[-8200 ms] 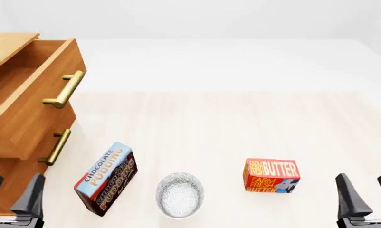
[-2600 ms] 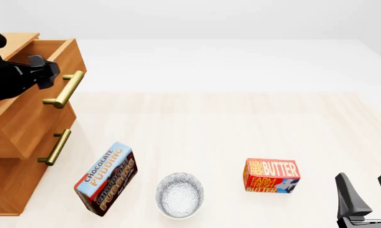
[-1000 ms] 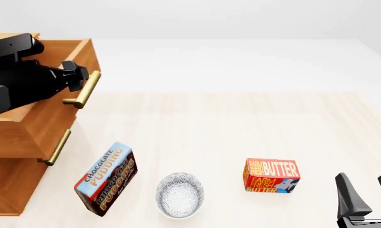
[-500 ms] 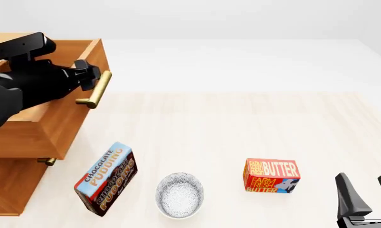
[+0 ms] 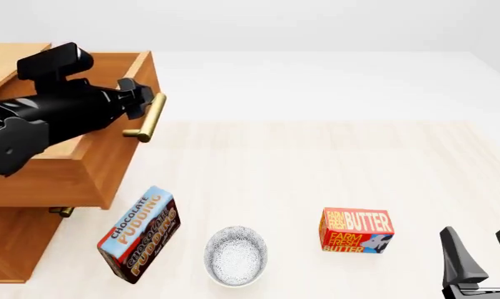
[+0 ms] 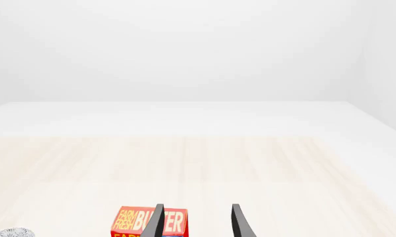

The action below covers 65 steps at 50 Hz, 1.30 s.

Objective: Put the bowl in the top drawer of the cabinet.

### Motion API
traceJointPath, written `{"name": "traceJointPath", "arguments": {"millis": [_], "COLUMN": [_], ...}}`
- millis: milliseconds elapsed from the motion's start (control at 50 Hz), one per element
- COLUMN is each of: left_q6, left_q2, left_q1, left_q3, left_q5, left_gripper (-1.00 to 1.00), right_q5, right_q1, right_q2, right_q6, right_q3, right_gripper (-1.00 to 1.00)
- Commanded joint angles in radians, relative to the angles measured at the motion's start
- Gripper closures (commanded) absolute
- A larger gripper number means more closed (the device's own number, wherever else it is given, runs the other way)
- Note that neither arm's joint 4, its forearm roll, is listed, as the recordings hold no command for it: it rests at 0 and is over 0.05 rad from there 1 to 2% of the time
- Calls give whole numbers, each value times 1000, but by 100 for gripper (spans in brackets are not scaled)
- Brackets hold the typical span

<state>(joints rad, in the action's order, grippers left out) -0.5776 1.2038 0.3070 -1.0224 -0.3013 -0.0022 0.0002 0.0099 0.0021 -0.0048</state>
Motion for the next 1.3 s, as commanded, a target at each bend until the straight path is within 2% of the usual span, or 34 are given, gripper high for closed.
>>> {"name": "traceJointPath", "arguments": {"millis": [20, 260, 480, 500, 520, 1080, 1300], "left_q6": [117, 123, 95, 102, 130, 186, 233], "left_q2": [50, 28, -16, -14, -77, -192, -257], "left_q1": [85, 134, 204, 194, 180, 161, 138], "left_q3": [133, 124, 139, 135, 104, 45, -8], "left_q5": [-62, -70, -69, -71, -119, -211, -273], "left_gripper": [-100, -100, -100, -100, -100, -100, -100], "right_q5": [0, 0, 0, 0, 0, 0, 0], "right_q1": [0, 0, -1, 0, 0, 0, 0], "right_q2": [-1, -1, 0, -1, -2, -1, -1], "right_q6": [0, 0, 0, 0, 0, 0, 0], "right_q3": [1, 1, 1, 1, 1, 1, 1], "right_gripper": [-100, -100, -100, -100, -100, -100, -100]}}
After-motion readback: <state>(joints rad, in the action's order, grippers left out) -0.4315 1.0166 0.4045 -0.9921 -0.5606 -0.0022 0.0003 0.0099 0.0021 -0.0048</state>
